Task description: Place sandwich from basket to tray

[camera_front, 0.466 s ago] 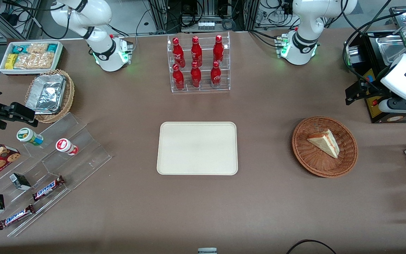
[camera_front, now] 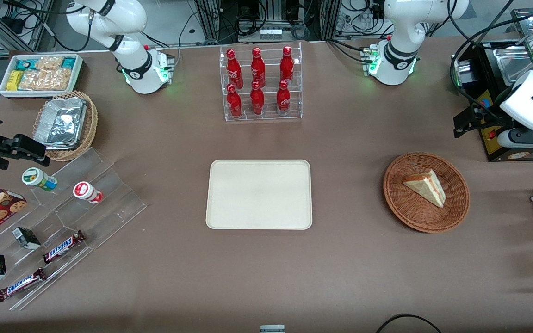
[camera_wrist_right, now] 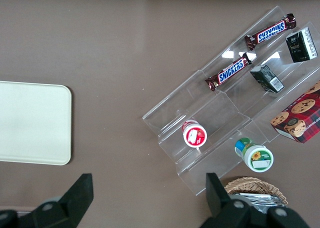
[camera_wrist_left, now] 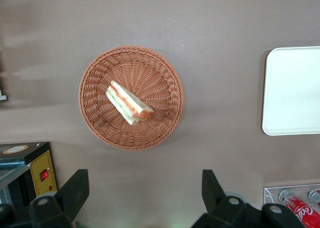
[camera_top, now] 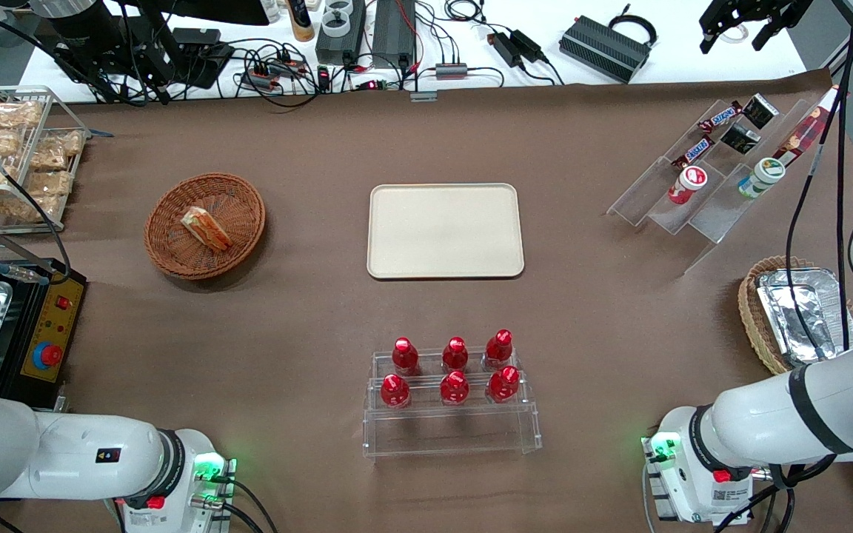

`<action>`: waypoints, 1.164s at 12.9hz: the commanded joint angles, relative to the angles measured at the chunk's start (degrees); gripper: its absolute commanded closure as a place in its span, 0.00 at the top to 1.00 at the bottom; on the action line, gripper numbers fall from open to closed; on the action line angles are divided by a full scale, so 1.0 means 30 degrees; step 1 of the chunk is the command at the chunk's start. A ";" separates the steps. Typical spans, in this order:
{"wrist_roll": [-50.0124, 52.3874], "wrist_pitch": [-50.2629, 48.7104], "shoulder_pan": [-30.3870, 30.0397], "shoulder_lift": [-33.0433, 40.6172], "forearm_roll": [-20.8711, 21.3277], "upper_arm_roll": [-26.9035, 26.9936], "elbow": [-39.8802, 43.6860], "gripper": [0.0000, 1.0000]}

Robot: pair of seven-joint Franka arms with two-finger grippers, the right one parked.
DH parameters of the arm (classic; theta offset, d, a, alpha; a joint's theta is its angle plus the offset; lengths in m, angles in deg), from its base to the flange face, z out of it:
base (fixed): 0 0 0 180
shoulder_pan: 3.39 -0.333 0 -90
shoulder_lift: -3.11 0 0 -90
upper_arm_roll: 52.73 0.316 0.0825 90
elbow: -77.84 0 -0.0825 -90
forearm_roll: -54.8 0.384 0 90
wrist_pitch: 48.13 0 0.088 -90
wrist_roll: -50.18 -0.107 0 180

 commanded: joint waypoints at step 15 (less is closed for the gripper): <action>1.0189 0.4959 -0.2164 -0.4013 -0.0016 0.0730 -0.4411 1.00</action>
